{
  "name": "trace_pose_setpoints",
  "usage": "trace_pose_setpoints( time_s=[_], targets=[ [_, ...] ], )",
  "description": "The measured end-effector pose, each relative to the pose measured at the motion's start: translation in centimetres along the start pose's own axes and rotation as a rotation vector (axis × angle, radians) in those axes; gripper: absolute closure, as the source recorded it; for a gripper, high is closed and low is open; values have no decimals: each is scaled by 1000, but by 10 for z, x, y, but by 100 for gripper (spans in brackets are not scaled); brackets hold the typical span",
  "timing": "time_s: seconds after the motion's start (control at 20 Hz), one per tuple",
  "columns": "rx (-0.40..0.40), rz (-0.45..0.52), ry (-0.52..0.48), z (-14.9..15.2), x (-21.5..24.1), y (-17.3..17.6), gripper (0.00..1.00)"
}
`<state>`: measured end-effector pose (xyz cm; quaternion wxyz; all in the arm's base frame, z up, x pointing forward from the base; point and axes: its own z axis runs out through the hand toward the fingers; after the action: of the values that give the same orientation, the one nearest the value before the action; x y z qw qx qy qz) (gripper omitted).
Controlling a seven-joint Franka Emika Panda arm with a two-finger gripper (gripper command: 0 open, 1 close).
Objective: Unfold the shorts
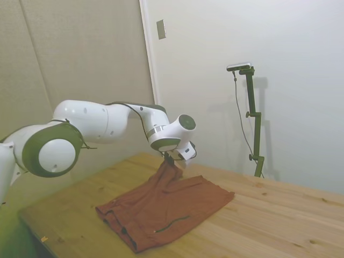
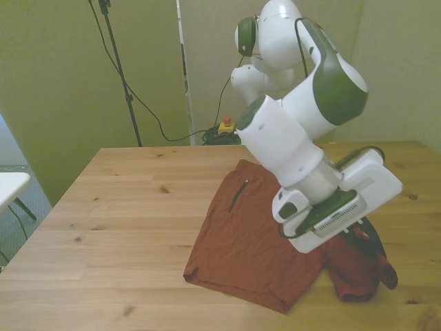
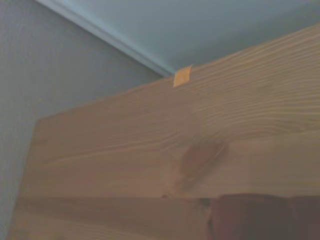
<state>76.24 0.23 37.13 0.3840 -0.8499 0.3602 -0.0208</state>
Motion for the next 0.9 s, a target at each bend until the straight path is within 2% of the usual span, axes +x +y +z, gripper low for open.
trace_pose_setpoints(
  time_s=[0.2, 0.55, 0.9],
  targets=[
    [-25, -86, -18, 23, -18, -27, 0],
    [-35, -147, -15, 21, -34, -50, 0],
    [-246, -185, 236, 3, -70, -65, 0]
  ],
)
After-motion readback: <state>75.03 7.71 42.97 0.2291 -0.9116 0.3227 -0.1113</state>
